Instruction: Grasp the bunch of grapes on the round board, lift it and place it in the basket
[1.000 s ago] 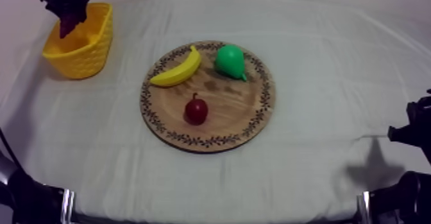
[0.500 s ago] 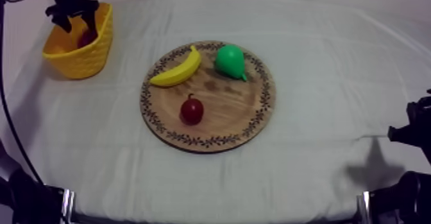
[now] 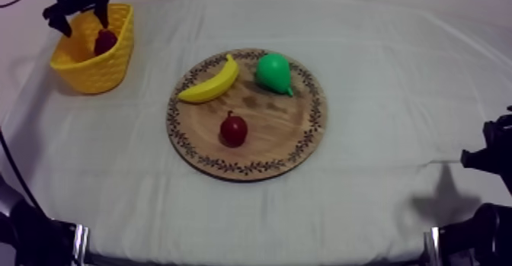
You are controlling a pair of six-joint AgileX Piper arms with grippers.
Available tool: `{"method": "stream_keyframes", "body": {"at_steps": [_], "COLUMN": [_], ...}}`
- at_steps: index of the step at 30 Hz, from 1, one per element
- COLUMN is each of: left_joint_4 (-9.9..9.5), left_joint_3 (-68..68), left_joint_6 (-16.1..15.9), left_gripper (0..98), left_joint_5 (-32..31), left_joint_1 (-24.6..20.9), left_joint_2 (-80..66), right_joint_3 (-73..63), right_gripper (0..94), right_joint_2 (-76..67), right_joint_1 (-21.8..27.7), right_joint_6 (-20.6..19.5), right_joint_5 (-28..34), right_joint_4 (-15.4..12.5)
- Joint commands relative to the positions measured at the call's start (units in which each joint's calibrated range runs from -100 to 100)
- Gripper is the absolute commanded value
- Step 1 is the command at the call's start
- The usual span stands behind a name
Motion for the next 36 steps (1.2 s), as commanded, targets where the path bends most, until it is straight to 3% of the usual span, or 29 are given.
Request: {"method": "stream_keyframes", "body": {"at_steps": [1,4,8,18,25,32,36], "left_joint_4": [-0.71,-1.81,-1.92,3.13,3.74,4.28,5.06], "left_joint_3": [1.34,4.83,11.27,29.64,45.97,65.18,77.54], "left_joint_6": [-0.03,0.22,0.06,-4.86,-7.55,-8.71,-8.78], "left_gripper": [83.3,71.2,59.2,44.6,32.2,7.6,1.9], "left_joint_5": [-1.35,-3.65,-7.30,-16.37,-25.68,-38.05,-46.19], "left_joint_1": [0.28,1.03,1.72,1.02,0.42,0.45,1.11], "left_joint_2": [-3.33,-8.27,-15.46,-32.44,-47.68,-67.41,-79.94], "right_joint_3": [-0.05,-0.05,-0.05,-0.05,-0.05,-0.05,-0.05], "right_gripper": [0.3,0.3,0.3,0.3,0.3,0.3,0.3], "right_joint_2": [0.01,0.01,0.01,0.01,0.01,0.01,0.01], "right_joint_1": [-0.01,-0.01,-0.01,-0.01,-0.01,-0.01,-0.01], "right_joint_6": [-0.01,-0.01,-0.01,-0.01,-0.01,-0.01,-0.01], "right_joint_5": [-0.02,-0.02,-0.02,-0.02,-0.02,-0.02,-0.02], "right_joint_4": [-0.01,-0.01,-0.01,-0.01,-0.01,-0.01,-0.01]}}
